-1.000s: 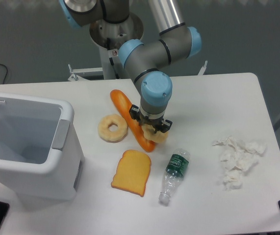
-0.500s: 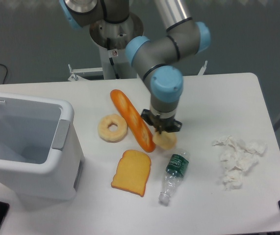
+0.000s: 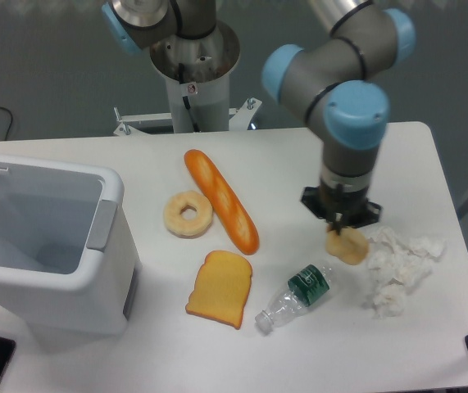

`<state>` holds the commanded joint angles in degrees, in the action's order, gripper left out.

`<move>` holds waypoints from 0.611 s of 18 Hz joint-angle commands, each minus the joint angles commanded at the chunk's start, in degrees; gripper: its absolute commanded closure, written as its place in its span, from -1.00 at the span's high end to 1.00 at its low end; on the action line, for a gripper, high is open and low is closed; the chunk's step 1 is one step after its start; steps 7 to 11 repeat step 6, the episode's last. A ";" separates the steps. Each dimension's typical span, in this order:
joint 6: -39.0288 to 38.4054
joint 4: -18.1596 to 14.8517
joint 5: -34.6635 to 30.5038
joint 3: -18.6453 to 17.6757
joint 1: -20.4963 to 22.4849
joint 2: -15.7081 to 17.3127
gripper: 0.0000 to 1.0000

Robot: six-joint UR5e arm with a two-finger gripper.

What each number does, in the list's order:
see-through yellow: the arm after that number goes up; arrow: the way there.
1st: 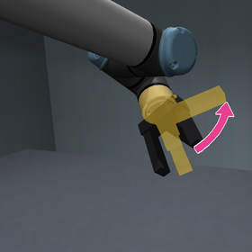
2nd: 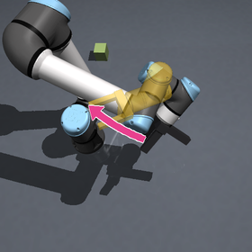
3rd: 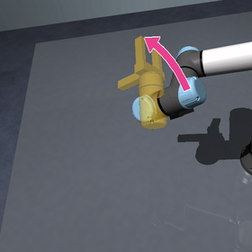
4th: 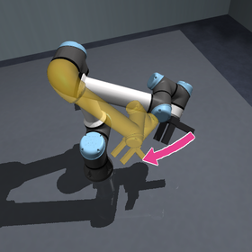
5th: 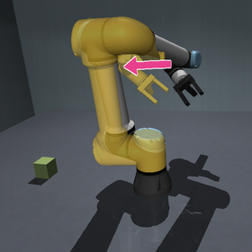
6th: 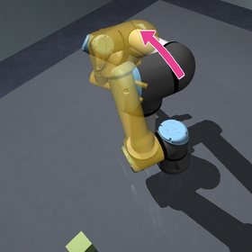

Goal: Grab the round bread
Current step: 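Lift the held bun and carry it toward the crumpled tissue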

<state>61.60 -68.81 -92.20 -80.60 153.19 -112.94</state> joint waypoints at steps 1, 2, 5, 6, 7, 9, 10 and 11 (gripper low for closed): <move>1.32 -0.88 0.00 0.62 0.35 -0.09 -1.00; 1.59 -0.89 0.17 0.97 0.79 0.00 -1.00; 2.38 -1.06 0.18 1.68 1.50 0.88 -1.00; 3.00 -1.15 0.18 1.68 1.50 1.05 -1.00; 3.00 -1.15 0.18 1.68 1.50 1.05 -1.00; 3.00 -1.15 0.18 1.68 1.50 1.05 -1.00; 3.00 -1.15 0.18 1.68 1.50 1.05 -1.00; 3.00 -1.15 0.18 1.68 1.50 1.05 -1.00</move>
